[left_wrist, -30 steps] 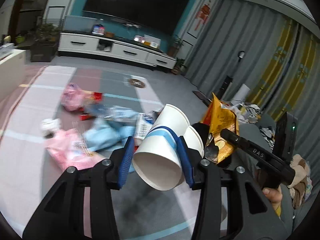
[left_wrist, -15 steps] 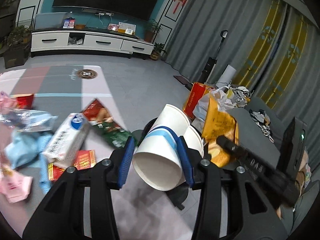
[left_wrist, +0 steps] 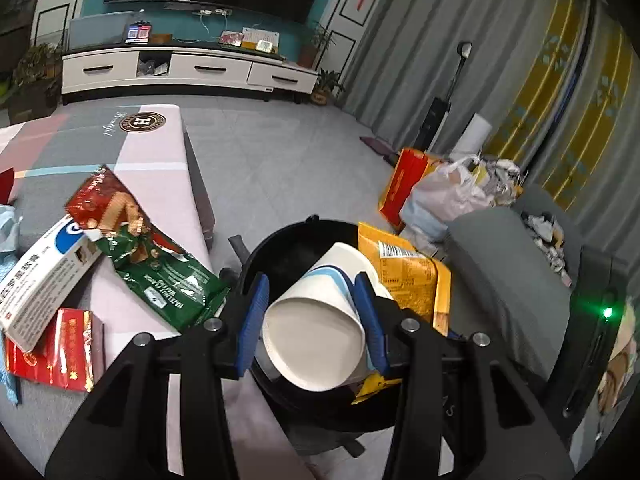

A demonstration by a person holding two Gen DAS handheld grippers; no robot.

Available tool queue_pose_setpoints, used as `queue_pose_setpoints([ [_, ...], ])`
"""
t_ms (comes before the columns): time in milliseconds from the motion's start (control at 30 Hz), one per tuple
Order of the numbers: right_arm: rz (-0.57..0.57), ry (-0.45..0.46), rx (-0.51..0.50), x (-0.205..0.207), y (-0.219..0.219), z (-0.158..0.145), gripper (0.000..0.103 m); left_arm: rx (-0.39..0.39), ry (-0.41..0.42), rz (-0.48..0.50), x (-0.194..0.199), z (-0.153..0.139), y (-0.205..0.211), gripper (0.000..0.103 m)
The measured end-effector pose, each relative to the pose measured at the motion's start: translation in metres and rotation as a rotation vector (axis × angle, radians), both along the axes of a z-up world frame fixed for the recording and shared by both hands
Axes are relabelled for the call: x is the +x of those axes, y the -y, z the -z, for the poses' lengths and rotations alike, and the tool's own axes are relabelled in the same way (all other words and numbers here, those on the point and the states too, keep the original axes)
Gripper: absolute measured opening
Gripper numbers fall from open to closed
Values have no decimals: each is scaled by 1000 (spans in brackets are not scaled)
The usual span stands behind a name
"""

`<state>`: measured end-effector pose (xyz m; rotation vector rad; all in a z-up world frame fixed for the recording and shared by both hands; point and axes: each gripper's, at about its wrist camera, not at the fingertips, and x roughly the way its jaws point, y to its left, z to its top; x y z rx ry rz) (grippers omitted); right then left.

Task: Collect trash
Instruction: 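Carry the cup and yellow bag over the bin and release both, then move both tools back over the remaining trash on the table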

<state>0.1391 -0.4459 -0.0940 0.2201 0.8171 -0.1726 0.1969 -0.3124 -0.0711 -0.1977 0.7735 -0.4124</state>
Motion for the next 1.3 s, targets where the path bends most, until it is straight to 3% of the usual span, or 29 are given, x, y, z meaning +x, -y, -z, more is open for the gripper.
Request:
queue_pose_setpoints([
  [167, 12, -38, 3, 8, -1, 9, 22, 93, -8, 40, 5, 7, 19, 49],
  [267, 21, -25, -62, 7, -8, 5, 54, 116, -14, 34, 11, 9, 20, 76],
  [300, 24, -17, -82, 6, -9, 2, 62, 111, -7, 39, 10, 7, 19, 77],
  [433, 35, 5, -118, 1, -10, -8, 64, 106, 35, 50, 2, -3, 15, 78],
  [567, 76, 25, -120, -7, -4, -20, 64, 68, 55, 31, -10, -15, 1, 87],
  [767, 148, 91, -75, -30, 2, -40, 69, 33, 93, 13, -40, -37, -33, 89],
  [1100, 44, 105, -129, -56, -57, -58, 69, 32, 178, -48, -83, -66, -102, 93],
  [1300, -21, 119, -108, -76, -95, -70, 70, 64, 119, -131, -94, -63, -156, 94],
])
